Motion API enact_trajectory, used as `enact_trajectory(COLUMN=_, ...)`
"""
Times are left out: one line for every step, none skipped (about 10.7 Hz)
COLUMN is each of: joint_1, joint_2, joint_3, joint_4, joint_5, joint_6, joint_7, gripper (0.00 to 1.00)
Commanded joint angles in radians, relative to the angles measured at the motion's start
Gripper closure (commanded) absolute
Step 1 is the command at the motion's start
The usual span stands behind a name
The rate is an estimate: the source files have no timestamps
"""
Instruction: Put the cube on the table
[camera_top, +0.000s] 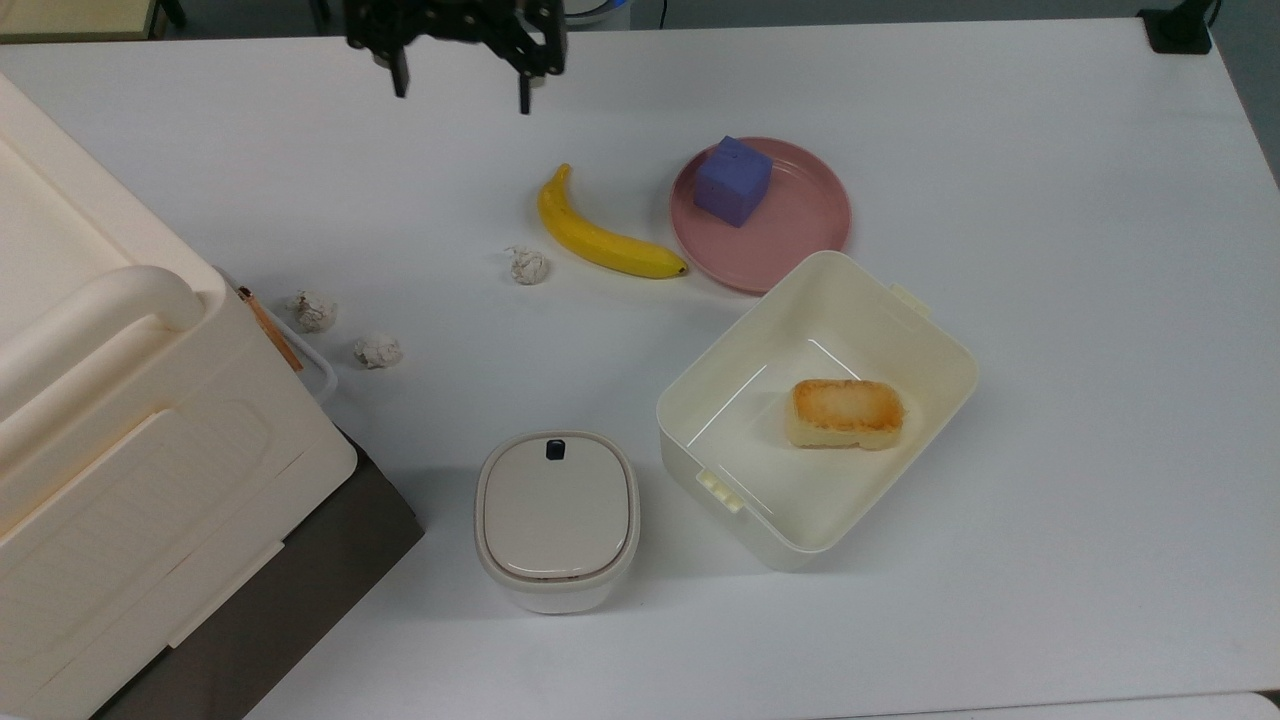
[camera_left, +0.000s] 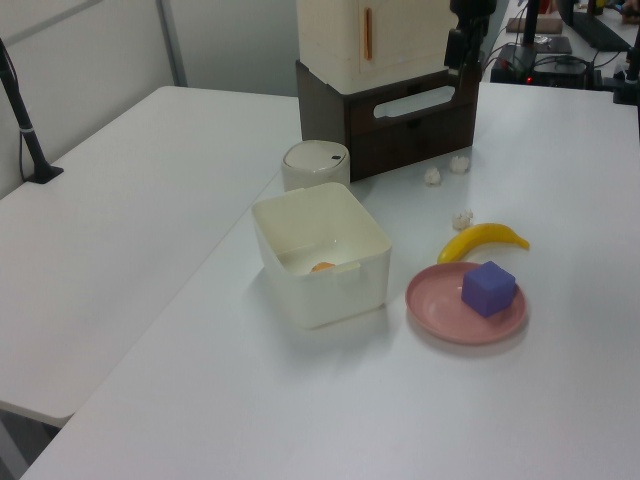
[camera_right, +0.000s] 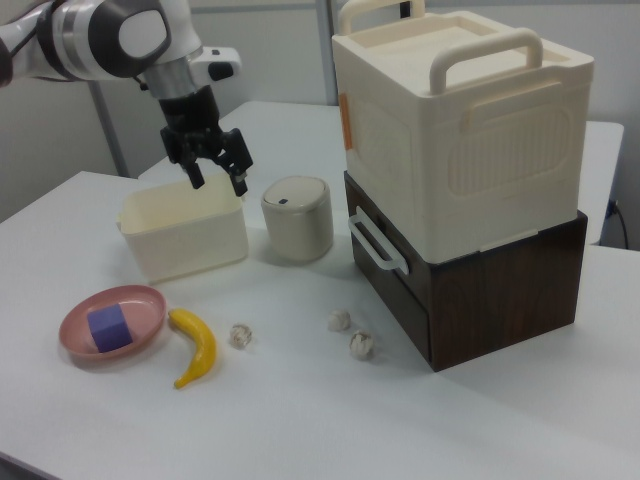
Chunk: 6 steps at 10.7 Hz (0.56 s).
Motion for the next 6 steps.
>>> enact_trajectory(joint_1=0.019, joint_2=-0.016, joint_3=0.055, joint_4=-0.059, joint_5=-0.021, joint_6=-0.023, joint_7=0.007, gripper=0.00)
enact_trajectory(joint_1=0.027, joint_2=-0.016, joint_3=0.074, joint_4=-0.057, joint_5=-0.017, joint_6=-0.096, joint_7=0.004, gripper=0.00)
enact_trajectory(joint_1=0.044, joint_2=-0.016, joint_3=0.081, joint_4=-0.062, joint_5=-0.014, joint_6=-0.165, joint_7=-0.007, gripper=0.00)
enact_trajectory(joint_1=0.067, joint_2=-0.014, joint_3=0.087, joint_4=-0.075, joint_5=-0.014, joint_6=-0.204, joint_7=-0.013, gripper=0.00)
enact_trajectory(joint_1=0.081, joint_2=-0.016, joint_3=0.098, joint_4=-0.100, joint_5=-0.014, joint_6=-0.209, joint_7=-0.016, gripper=0.00)
enact_trajectory(joint_1=0.090, joint_2=-0.014, joint_3=0.115, joint_4=-0.120, joint_5=-0.014, joint_6=-0.207, joint_7=-0.009, gripper=0.00)
